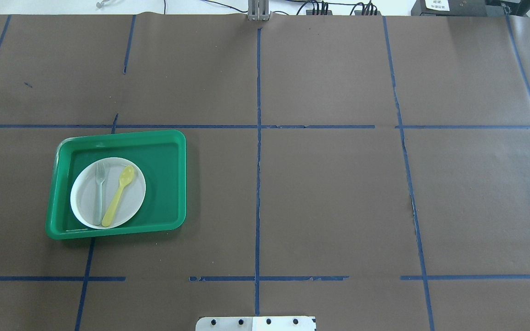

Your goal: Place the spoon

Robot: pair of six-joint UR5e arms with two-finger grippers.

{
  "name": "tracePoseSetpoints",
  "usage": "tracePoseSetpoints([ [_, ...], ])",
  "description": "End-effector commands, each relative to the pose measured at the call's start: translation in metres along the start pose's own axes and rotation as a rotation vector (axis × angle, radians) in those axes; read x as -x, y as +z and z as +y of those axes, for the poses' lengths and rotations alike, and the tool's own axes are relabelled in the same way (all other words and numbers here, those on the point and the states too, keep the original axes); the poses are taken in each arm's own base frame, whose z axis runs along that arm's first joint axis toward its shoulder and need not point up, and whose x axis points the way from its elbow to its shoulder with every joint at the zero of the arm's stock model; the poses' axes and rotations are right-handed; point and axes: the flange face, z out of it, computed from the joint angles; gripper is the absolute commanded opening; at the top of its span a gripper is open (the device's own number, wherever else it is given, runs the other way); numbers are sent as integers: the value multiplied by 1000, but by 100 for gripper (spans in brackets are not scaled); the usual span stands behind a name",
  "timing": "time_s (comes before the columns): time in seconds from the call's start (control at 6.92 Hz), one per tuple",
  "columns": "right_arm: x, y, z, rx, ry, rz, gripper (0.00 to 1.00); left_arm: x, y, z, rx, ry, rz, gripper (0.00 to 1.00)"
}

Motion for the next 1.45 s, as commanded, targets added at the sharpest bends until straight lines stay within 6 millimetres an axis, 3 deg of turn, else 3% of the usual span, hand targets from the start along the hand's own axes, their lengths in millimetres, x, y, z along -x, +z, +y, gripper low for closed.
tracePoseSetpoints([
  [0.0,0,0,0,0,0,0,100,0,-1,-3,-6,11,-3,100],
  [0.29,0,0,0,0,0,0,100,-8,-8,-14,-28,30,-4,100],
  [0.43,0,0,0,0,0,0,100,-30,-23,-31,-65,71,-3,100],
  [0.58,0,0,0,0,0,0,100,-70,-23,-39,-67,39,3,100],
  [0.72,0,0,0,0,0,0,100,-148,-7,-43,-35,3,27,100],
  [1.01,0,0,0,0,0,0,100,-252,-6,-32,-24,5,61,100],
  [1.16,0,0,0,0,0,0,100,-305,-4,-41,-21,-23,88,100],
  [1.3,0,0,0,-1,-1,0,100,-348,10,-42,-15,-56,76,100],
])
